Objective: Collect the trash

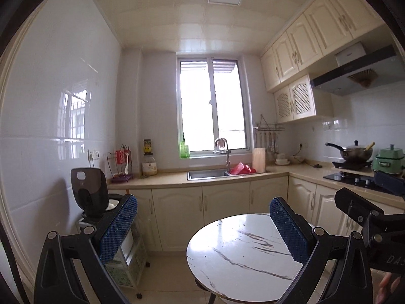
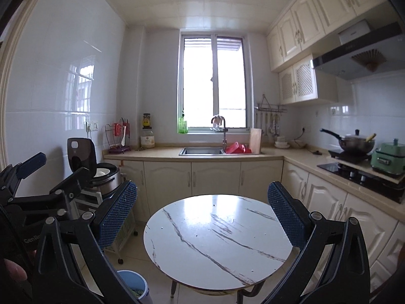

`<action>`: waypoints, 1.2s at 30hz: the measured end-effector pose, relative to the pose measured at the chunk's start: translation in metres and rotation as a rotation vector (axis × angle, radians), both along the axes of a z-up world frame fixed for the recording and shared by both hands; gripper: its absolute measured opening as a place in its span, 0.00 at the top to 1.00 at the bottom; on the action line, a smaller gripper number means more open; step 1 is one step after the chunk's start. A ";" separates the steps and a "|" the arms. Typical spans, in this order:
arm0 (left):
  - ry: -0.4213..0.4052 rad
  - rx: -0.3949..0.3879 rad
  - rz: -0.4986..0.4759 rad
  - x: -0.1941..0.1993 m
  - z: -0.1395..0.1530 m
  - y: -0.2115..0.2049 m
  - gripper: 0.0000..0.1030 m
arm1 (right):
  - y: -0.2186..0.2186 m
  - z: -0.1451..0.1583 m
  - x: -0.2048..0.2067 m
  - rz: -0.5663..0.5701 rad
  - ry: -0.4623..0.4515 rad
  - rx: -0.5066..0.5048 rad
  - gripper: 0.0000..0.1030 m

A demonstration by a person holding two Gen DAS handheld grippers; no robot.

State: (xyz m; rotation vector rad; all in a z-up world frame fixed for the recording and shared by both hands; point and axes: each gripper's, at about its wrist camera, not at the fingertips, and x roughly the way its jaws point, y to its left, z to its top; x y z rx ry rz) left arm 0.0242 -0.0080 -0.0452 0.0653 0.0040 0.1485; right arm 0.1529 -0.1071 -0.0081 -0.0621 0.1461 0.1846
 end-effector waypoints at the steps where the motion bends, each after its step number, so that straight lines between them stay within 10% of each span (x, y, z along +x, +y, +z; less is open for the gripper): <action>1: -0.007 0.005 0.008 -0.007 -0.004 -0.002 0.01 | -0.001 0.002 -0.005 0.002 -0.006 0.001 0.00; 36: -0.029 -0.012 -0.046 -0.022 0.009 -0.023 0.01 | -0.025 0.022 -0.042 -0.088 -0.058 0.015 0.00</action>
